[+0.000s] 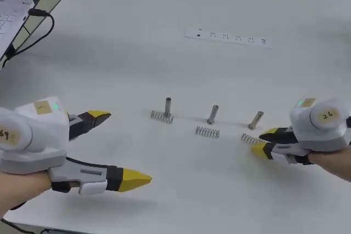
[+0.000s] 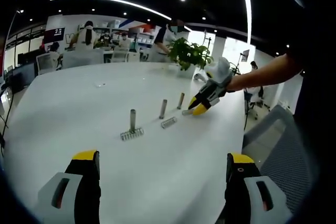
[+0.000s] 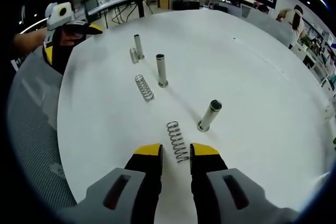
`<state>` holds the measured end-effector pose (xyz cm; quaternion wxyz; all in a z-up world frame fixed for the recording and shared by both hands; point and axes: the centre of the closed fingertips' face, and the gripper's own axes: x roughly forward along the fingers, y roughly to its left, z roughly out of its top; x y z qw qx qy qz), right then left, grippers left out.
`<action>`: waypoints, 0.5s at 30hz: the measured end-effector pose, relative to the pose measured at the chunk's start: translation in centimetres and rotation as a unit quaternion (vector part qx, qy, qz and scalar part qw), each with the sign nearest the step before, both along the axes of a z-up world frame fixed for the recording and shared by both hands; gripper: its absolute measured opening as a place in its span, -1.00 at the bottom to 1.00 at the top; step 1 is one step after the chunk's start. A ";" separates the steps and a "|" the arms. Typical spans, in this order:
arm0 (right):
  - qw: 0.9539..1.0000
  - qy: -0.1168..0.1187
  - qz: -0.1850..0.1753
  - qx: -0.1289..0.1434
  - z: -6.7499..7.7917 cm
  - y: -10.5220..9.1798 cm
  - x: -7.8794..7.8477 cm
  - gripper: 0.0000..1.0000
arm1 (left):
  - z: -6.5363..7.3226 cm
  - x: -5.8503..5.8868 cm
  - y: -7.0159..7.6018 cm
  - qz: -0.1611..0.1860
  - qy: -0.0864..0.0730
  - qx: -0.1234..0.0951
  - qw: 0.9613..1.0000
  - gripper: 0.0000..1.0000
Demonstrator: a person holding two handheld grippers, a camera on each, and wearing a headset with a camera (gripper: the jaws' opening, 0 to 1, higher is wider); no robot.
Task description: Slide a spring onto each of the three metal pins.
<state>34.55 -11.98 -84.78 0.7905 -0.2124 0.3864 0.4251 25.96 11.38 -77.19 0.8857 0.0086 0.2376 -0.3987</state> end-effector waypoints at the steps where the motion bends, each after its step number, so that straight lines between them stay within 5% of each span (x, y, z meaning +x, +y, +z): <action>1: 1.000 0.002 0.000 -0.001 -0.1 0.0 0.0 -0.64 | 0.0 0.0 0.0 0.000 0.000 0.000 1.000 0.96; 15: 1.000 0.009 0.010 -0.017 -0.6 0.4 -0.6 -0.83 | -0.1 -0.2 -0.2 -0.004 0.003 0.000 1.000 0.96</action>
